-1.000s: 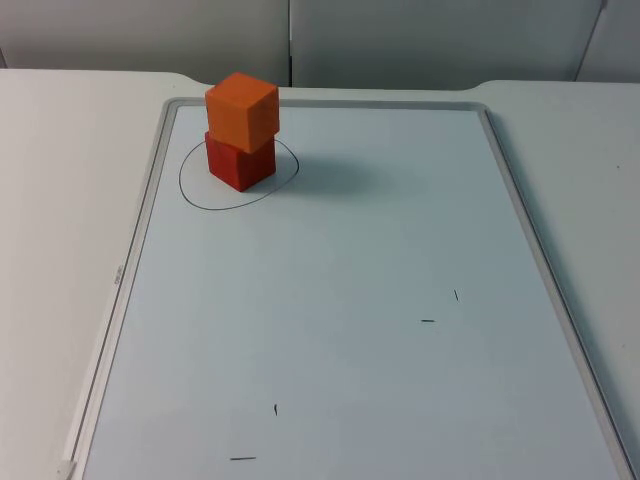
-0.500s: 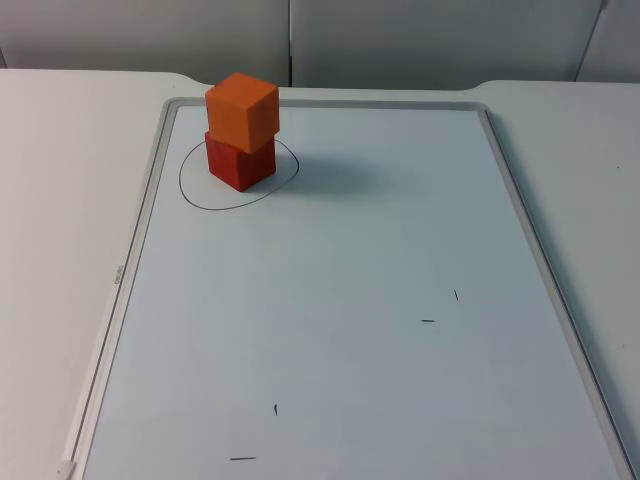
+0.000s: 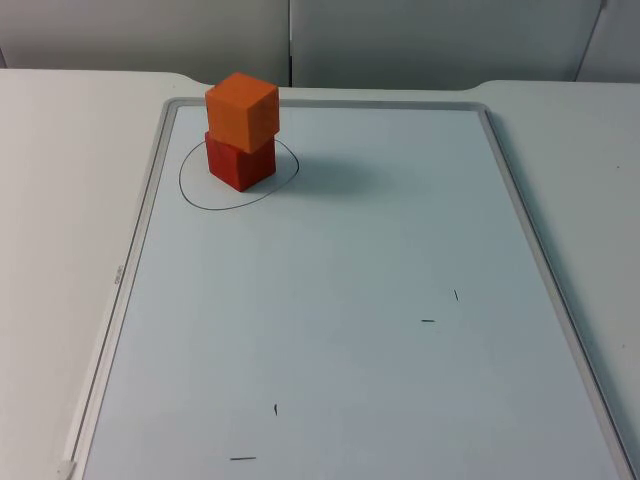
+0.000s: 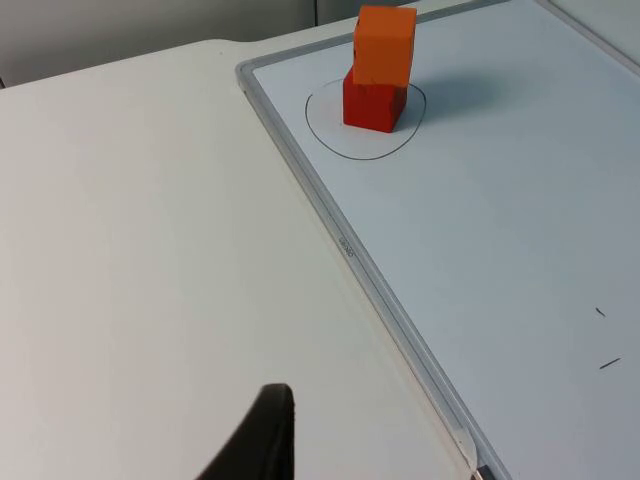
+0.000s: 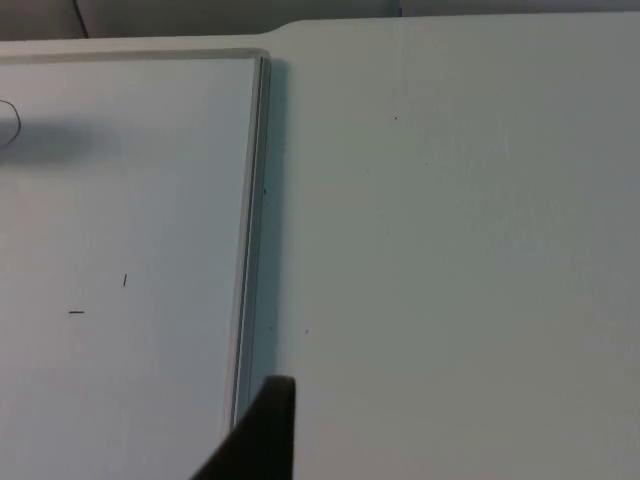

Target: Pick up one cube with the left hand and another cube with the right hand. First place the cube in the right hand at the target position, then stack the cube in the left hand on top.

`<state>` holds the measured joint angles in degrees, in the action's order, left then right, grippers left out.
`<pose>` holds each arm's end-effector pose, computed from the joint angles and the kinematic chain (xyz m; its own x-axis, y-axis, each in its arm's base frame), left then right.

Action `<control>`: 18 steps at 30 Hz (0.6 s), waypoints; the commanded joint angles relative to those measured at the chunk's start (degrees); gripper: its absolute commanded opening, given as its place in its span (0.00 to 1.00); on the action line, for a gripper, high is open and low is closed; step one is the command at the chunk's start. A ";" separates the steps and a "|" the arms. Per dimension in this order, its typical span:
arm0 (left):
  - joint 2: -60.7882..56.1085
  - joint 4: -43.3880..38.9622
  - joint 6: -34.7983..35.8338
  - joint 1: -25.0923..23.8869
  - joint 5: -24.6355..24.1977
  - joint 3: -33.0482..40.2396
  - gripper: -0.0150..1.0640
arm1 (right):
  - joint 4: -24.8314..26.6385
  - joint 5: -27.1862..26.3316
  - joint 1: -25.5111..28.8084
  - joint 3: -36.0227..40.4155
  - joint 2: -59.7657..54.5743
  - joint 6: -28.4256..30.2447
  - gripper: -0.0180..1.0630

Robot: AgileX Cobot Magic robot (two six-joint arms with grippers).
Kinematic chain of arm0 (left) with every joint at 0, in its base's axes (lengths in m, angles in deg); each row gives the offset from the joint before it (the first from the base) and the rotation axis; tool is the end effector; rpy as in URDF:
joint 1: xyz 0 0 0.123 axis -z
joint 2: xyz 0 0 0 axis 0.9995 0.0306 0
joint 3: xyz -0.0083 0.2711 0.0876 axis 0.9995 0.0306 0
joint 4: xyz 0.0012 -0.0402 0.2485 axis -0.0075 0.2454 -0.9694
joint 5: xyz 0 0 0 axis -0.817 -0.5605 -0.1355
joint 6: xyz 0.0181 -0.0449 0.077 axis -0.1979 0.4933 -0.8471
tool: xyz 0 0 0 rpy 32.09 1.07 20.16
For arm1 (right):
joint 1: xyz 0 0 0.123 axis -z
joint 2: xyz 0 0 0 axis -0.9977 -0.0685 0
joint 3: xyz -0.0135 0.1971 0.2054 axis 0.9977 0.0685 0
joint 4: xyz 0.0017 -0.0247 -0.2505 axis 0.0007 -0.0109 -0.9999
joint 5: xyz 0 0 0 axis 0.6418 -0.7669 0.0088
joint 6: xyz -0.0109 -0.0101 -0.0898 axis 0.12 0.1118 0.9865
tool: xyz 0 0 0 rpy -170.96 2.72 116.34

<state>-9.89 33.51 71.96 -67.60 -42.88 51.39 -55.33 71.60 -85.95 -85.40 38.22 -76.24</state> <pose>-0.0067 0.0025 0.2795 -0.4303 0.1856 -0.8834 0.3621 0.9319 0.0194 -0.0073 -0.0019 0.2783 -0.4742 -0.0096 -0.8804 0.0151 0.9997 -0.0191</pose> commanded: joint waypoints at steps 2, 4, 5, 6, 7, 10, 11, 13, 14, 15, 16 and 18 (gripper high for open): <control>-0.21 0.00 0.21 0.24 0.41 0.07 0.99 | 0.06 -0.76 0.50 0.22 0.11 0.00 0.99; -0.21 0.00 0.21 0.24 0.41 0.07 0.99 | 0.06 -0.76 0.50 0.22 0.11 0.00 0.99; -0.21 0.00 0.21 0.24 0.41 0.07 0.99 | 0.06 -0.76 0.50 0.22 0.11 0.00 0.99; -0.21 0.00 0.21 0.24 0.41 0.07 0.99 | 0.06 -0.76 0.50 0.22 0.11 0.00 0.99; -0.21 0.00 0.21 0.24 0.41 0.07 0.99 | 0.06 -0.76 0.50 0.22 0.11 0.00 0.99; -0.21 0.00 0.21 -0.62 0.41 0.07 0.99 | 0.06 -0.76 0.50 0.22 0.11 0.00 0.99; -0.21 0.00 0.21 -0.62 0.41 0.07 0.99 | 0.06 -0.76 0.50 0.22 0.11 0.00 0.99; -0.21 0.00 0.21 -3.16 0.41 0.07 0.99 | 0.06 -0.76 0.50 0.22 0.11 0.00 0.99; -0.21 0.00 0.21 -5.15 0.41 0.07 0.99 | 0.06 -0.76 0.50 0.22 0.11 0.00 0.99; -0.21 0.00 0.21 -6.68 0.41 0.07 0.99 | 0.06 -0.76 0.50 0.22 0.11 0.00 0.99; -0.21 0.00 0.21 -6.68 0.41 0.07 0.99 | 0.06 -0.76 0.50 0.22 0.11 0.00 0.99; -0.21 0.00 0.21 -10.15 0.41 0.07 0.99 | 0.06 -0.76 0.50 0.22 0.11 0.00 0.99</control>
<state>-9.89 33.51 71.96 -75.63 -42.88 51.39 -55.33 71.60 -85.95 -85.40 38.22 -76.24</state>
